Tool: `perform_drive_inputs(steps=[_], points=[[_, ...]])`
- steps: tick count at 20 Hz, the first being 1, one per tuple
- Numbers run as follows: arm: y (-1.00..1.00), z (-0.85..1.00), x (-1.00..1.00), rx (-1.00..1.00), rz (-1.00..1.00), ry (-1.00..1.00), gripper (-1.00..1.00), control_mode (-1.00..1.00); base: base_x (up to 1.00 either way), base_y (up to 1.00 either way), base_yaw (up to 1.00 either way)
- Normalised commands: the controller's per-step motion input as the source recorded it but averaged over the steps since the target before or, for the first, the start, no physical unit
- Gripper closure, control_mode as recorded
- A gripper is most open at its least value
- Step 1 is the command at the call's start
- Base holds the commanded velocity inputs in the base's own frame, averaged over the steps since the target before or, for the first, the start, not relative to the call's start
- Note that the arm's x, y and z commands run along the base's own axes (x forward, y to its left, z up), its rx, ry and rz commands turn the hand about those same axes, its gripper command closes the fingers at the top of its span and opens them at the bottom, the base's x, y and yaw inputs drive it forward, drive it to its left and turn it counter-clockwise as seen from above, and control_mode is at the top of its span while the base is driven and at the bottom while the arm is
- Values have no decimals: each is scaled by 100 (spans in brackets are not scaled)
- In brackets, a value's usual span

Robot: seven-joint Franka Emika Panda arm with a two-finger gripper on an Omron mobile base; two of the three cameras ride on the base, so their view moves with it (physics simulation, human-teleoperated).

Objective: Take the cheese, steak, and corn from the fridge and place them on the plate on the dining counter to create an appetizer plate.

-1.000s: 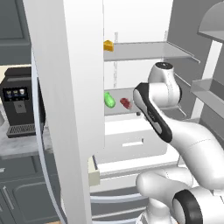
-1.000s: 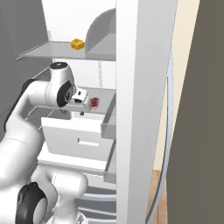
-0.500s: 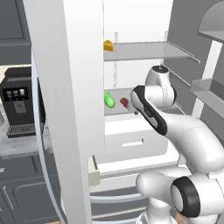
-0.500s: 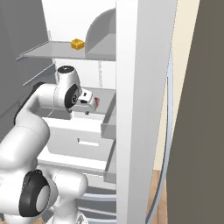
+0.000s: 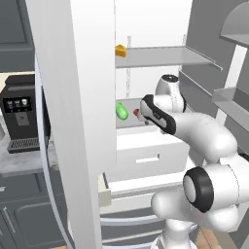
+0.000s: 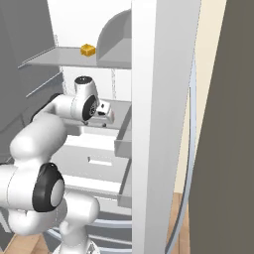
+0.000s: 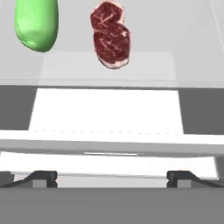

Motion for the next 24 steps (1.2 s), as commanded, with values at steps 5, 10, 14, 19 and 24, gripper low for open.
perform_drive_inputs(steps=[5,10,14,19,24], points=[[-6,-28,51,0,1,-1,-100,-100,0,0,0],[0,-20,55,0,0,0,-100,-100,0,0,0],[0,-8,62,0,0,0,-100,-100,0,0,0],[0,-12,65,0,0,0,-100,-100,0,0,0],[0,-27,60,0,0,0,-100,-100,0,0,0]])
